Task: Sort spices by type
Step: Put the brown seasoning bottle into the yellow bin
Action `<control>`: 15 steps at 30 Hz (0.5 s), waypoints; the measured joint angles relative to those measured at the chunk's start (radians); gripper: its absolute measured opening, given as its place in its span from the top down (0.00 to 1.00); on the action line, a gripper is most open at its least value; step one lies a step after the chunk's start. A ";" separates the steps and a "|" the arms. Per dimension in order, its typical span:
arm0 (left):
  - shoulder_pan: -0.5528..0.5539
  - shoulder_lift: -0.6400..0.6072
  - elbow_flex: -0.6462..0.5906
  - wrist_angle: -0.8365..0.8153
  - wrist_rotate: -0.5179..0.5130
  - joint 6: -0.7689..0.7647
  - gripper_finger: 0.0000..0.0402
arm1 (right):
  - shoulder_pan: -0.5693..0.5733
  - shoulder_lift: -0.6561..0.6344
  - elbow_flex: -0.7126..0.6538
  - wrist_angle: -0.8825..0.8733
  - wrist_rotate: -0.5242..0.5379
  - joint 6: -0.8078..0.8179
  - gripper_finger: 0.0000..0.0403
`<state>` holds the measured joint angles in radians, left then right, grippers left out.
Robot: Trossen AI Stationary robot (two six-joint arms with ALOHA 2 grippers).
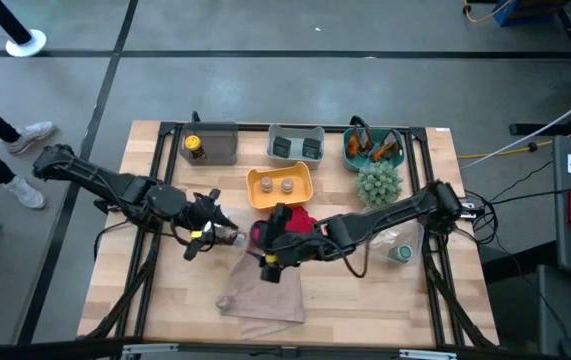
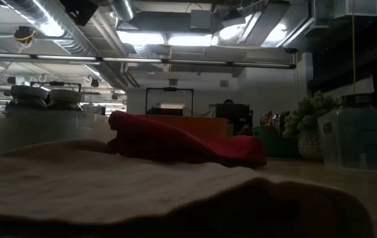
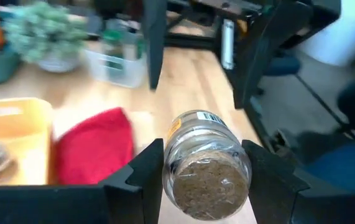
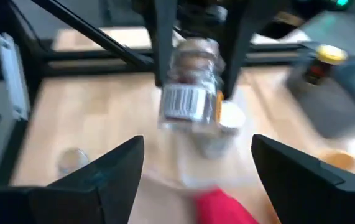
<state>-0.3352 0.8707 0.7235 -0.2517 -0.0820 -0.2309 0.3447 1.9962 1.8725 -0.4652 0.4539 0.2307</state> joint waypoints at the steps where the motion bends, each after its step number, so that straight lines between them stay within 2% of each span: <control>1: 0.007 0.003 0.000 0.007 -0.021 -0.003 0.59 | 0.001 -0.015 0.000 -0.039 0.020 0.000 0.26; 7: 0.102 0.061 0.000 0.018 -0.064 -0.059 0.59 | -0.008 -0.105 0.000 -0.249 0.133 -0.058 0.26; 10: 0.165 0.122 0.013 0.028 -0.063 -0.060 0.59 | -0.033 -0.138 0.000 -0.359 0.139 -0.085 0.26; 15: 0.272 0.255 0.106 0.025 -0.047 -0.046 0.59 | -0.093 -0.193 0.000 -0.600 0.149 -0.101 0.26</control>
<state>-0.0633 1.1257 0.8299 -0.2270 -0.1291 -0.2766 0.2517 1.8032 1.8721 -1.0654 0.6031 0.1293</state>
